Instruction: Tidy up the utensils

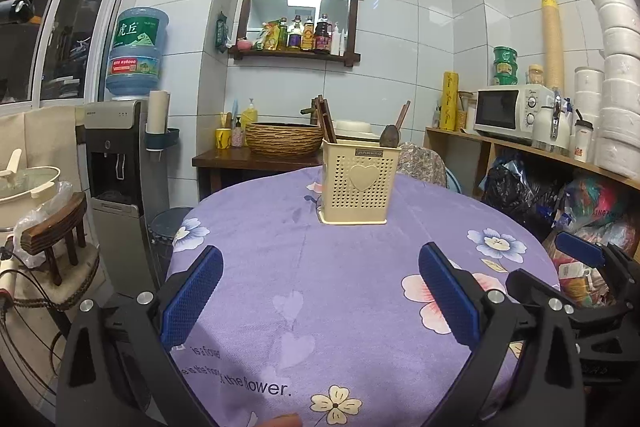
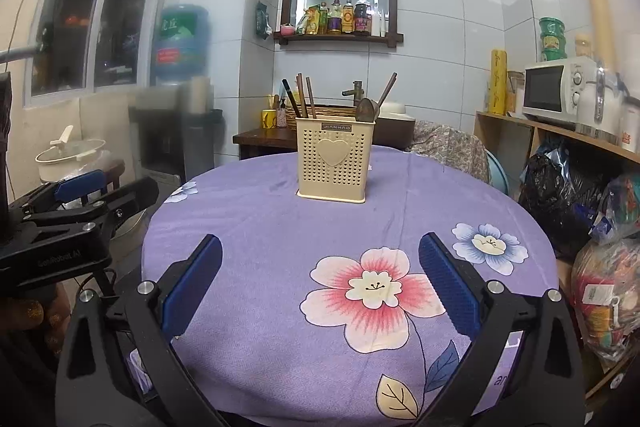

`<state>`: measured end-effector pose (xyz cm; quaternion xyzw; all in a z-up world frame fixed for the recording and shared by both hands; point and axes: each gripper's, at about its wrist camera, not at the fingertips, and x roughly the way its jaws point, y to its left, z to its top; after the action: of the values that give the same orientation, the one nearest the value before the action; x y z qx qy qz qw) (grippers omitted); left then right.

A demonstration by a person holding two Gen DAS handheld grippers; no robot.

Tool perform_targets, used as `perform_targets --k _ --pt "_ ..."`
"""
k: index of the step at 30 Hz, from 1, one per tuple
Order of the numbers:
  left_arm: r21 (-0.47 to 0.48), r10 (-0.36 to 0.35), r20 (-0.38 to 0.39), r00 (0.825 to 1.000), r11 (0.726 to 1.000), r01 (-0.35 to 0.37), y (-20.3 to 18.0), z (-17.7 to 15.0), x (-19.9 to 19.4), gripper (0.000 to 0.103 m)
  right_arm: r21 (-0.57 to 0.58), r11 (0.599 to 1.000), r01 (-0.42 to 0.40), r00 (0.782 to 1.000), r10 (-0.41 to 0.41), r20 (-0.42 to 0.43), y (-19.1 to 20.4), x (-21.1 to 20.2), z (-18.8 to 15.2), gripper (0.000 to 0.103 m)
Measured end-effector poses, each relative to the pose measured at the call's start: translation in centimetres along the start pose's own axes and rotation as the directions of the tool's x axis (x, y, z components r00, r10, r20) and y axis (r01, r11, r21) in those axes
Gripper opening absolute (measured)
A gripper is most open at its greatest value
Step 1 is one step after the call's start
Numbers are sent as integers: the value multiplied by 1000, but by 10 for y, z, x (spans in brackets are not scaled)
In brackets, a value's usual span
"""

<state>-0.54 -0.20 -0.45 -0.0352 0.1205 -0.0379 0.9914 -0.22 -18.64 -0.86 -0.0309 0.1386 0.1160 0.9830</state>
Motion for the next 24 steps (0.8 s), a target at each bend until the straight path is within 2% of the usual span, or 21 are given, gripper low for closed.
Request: perform_targets --k 24 --pt "15 23 6 1000 1000 -23 -4 -4 -5 98 -4 1000 -10 1000 10 2 0 -1 1 97"
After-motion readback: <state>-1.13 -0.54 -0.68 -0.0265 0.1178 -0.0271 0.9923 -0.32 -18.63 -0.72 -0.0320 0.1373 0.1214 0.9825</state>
